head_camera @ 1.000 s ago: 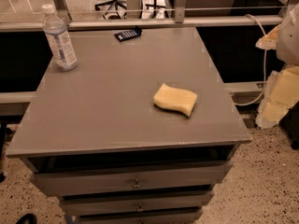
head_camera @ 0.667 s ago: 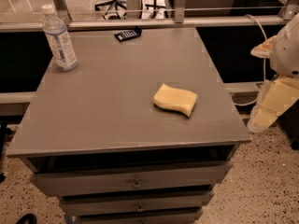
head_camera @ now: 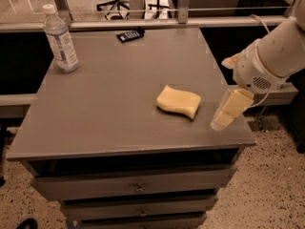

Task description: Move sponge near blue plastic bottle

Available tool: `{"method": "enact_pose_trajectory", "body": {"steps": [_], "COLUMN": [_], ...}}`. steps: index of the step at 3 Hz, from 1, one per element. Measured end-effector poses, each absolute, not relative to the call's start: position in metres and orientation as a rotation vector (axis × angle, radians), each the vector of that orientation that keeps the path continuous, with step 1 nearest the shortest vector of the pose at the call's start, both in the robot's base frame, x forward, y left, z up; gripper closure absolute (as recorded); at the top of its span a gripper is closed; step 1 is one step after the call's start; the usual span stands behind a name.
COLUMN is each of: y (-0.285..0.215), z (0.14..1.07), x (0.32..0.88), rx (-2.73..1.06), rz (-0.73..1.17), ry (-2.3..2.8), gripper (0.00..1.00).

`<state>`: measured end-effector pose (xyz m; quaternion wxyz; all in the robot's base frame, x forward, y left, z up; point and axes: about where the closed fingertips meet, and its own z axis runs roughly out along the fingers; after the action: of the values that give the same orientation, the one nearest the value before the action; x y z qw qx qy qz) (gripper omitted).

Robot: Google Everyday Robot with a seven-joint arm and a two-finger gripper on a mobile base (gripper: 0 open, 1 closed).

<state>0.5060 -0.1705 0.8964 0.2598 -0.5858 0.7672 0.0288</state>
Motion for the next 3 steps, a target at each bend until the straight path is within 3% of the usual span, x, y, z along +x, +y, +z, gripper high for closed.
{"method": "enact_pose_trajectory", "body": {"steps": [2,3], "y": [-0.143,-0.128], "z": [0.844,0.828], "x": [0.547,0.557], "rx": [-1.485,-1.434], "rz": [0.235,0.330], "ry": [2.083,2.104], "gripper": [0.00,0.18]}}
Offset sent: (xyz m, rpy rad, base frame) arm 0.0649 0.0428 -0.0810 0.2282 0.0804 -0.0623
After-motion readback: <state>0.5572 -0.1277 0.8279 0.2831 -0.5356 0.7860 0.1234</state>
